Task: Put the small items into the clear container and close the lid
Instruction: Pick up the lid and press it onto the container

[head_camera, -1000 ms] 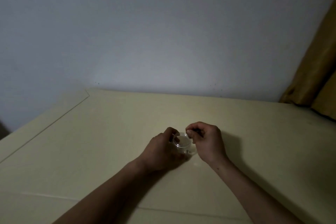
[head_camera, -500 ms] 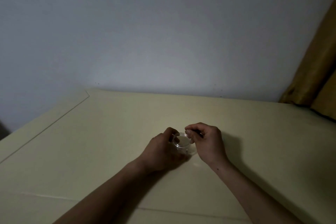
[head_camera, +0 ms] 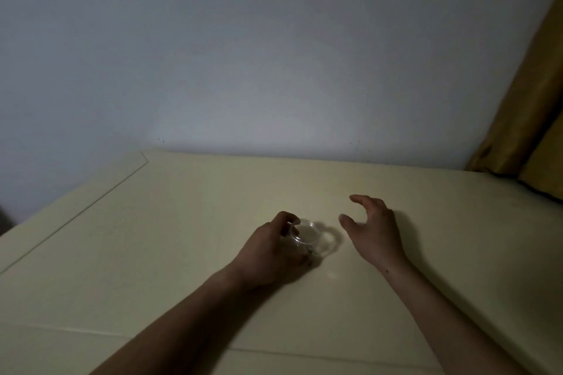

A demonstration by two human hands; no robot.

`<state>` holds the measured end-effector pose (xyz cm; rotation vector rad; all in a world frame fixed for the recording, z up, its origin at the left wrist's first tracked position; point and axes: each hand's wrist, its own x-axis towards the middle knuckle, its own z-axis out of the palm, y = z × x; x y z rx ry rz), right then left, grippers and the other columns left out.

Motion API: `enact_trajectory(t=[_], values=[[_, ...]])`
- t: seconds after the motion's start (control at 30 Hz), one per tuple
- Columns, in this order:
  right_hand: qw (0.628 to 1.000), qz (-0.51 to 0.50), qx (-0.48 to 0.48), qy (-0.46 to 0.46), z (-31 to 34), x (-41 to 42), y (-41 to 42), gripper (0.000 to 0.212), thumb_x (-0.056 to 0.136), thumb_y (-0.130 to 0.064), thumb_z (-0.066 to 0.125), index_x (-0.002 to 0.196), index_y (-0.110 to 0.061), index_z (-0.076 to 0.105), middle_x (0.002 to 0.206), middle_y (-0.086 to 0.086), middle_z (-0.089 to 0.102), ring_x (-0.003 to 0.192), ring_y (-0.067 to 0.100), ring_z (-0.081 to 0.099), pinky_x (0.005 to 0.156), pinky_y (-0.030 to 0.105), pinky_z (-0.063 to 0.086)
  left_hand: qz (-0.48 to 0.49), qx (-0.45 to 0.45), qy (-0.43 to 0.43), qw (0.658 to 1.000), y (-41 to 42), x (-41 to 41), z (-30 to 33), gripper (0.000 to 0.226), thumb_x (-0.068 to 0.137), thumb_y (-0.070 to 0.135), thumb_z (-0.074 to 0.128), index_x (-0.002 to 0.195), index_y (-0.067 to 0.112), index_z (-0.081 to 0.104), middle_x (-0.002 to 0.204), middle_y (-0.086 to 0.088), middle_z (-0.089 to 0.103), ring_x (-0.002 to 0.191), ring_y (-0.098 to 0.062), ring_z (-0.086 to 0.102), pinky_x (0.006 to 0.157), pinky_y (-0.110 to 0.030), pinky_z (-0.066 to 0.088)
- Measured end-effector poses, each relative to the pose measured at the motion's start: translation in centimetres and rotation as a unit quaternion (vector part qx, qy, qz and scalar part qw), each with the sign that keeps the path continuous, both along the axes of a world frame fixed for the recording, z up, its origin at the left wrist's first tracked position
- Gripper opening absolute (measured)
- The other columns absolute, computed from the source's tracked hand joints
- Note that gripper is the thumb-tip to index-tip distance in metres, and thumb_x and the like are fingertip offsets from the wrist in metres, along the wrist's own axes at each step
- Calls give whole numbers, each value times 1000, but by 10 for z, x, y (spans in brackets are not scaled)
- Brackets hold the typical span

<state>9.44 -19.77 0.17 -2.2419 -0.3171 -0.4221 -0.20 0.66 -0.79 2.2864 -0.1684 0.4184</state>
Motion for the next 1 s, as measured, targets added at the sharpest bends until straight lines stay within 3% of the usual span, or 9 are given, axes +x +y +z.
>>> enact_trajectory(t=[0.17,0.27,0.37,0.47,0.57,0.63,0.73,0.87,1.0], values=[[981,-10,-172,89,-11,7,-13,72,78,-52,68,141,-31,42,142,8,43,127,36,39,104,41,37,0,-45,-5,999,-2,0,1,61,66,49,81,119,30,56,103,8,74,90,-9,70,82,-29,57],[965,-8,-245,93,-19,9,-15,62,84,-52,62,140,-32,44,139,8,48,124,37,39,102,42,38,0,-86,4,996,-1,4,-1,58,69,43,81,122,36,57,103,9,66,87,-9,67,83,-32,58],[966,6,-245,79,-20,11,-17,46,90,-40,60,134,-30,52,131,8,56,119,36,42,98,37,39,-5,-125,23,992,1,7,-4,62,72,31,80,130,35,57,108,6,58,90,-17,64,89,-40,57],[983,57,-164,54,-16,9,-15,40,90,-32,64,129,-27,57,125,8,59,115,32,51,97,36,42,-9,-156,43,987,2,10,-6,65,78,23,82,136,34,54,114,0,59,91,-28,67,87,-39,57],[987,155,28,31,-3,1,-12,32,90,-26,67,122,-30,63,116,2,65,91,-1,63,83,18,49,-20,-198,63,978,2,11,-5,65,80,22,82,136,32,51,115,-3,63,83,-15,68,77,-31,57],[971,208,103,55,7,-6,-10,34,91,-24,66,122,-38,62,114,-6,65,71,1,57,69,15,48,-26,-232,75,969,3,10,-2,60,81,21,81,133,30,52,116,-4,64,82,-10,67,74,-27,57],[945,270,160,88,14,-15,-10,42,91,-13,65,123,-40,61,117,-12,65,74,14,58,69,21,49,-31,-264,85,960,2,9,1,48,83,18,79,124,23,54,118,-7,65,81,-8,69,71,-23,58],[923,314,186,121,17,-23,-9,51,85,3,68,119,-36,62,112,-3,70,89,15,68,75,24,52,-45,-314,78,945,2,9,2,35,87,13,74,117,9,56,115,-18,66,79,-16,70,70,-27,55],[910,340,199,127,16,-28,-6,54,78,10,71,111,-33,65,106,1,72,98,20,68,79,25,54,-56,-340,95,934,2,9,3,33,92,23,71,121,12,60,101,-9,71,85,-16,71,78,-36,56]])
